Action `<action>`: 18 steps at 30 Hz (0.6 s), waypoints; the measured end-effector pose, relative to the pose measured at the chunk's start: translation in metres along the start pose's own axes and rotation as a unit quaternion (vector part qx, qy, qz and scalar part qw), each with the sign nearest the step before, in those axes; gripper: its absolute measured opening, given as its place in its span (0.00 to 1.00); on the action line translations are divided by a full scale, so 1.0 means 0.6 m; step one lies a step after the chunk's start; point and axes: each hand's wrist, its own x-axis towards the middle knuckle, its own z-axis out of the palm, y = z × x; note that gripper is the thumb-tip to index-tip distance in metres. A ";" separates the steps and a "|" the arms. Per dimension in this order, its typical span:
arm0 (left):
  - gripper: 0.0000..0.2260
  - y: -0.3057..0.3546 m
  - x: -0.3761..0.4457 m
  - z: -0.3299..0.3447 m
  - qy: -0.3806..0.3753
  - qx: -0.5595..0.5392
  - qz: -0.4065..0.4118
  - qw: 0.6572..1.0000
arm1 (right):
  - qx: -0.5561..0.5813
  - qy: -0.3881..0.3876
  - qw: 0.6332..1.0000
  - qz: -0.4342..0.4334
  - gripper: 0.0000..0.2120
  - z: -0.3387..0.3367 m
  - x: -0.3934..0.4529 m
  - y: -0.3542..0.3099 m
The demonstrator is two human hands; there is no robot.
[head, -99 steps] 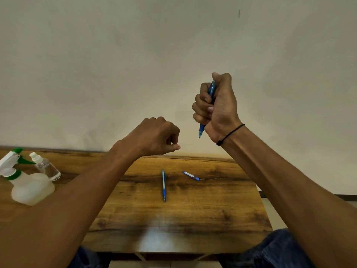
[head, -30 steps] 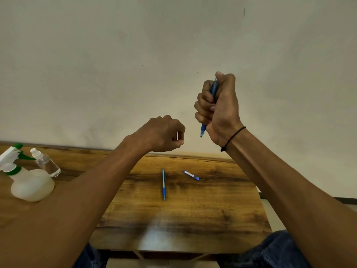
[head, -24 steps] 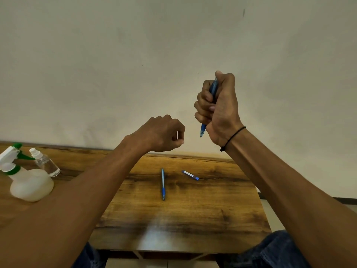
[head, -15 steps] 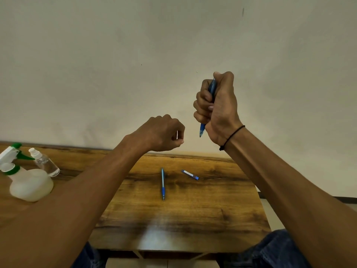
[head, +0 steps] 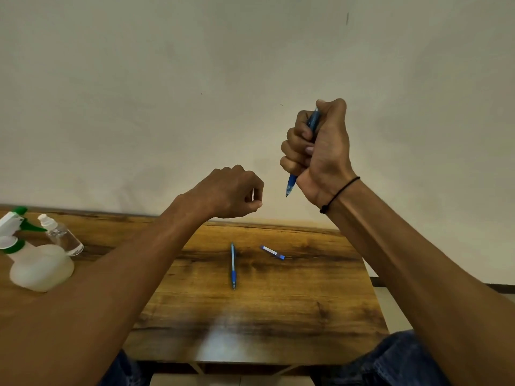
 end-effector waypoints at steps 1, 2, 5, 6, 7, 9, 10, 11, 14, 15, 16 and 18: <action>0.03 -0.001 0.000 -0.001 0.002 0.000 0.000 1.000 | 0.010 0.000 1.000 0.004 0.24 0.000 -0.001 -0.002; 0.03 -0.002 -0.001 -0.001 0.003 0.001 0.000 1.000 | 0.023 -0.001 1.000 0.010 0.24 0.000 -0.003 -0.005; 0.03 -0.005 -0.002 -0.002 0.005 0.005 0.005 1.000 | 0.071 -0.016 0.997 0.036 0.25 0.000 -0.010 -0.013; 0.04 -0.006 -0.003 -0.002 0.005 0.007 0.007 1.000 | 0.084 -0.020 0.995 0.042 0.25 0.000 -0.013 -0.016; 0.04 -0.007 -0.003 -0.004 0.005 0.006 0.008 1.000 | 0.094 -0.024 0.994 0.048 0.24 0.001 -0.016 -0.017; 0.05 -0.009 -0.004 -0.006 0.007 0.005 0.011 1.000 | 0.111 -0.030 0.992 0.057 0.24 0.003 -0.021 -0.019; 0.05 -0.009 -0.004 -0.007 0.009 0.005 0.012 1.000 | 0.117 -0.034 0.991 0.060 0.24 0.003 -0.024 -0.019; 0.05 -0.009 -0.003 -0.008 0.010 0.003 0.014 1.000 | 0.119 -0.039 0.990 0.059 0.25 0.004 -0.027 -0.020; 0.05 -0.008 -0.002 -0.007 0.013 -0.001 0.025 1.000 | 0.118 -0.053 0.990 0.055 0.25 0.006 -0.033 -0.025; 0.06 -0.008 -0.001 -0.007 0.014 -0.001 0.027 1.000 | 0.118 -0.055 0.990 0.056 0.25 0.006 -0.034 -0.026; 0.06 -0.008 -0.001 -0.006 0.015 0.000 0.029 0.999 | 0.119 -0.055 0.990 0.057 0.25 0.007 -0.035 -0.027; 0.06 -0.008 -0.002 -0.006 0.016 0.001 0.029 0.999 | 0.121 -0.052 0.990 0.059 0.25 0.006 -0.037 -0.028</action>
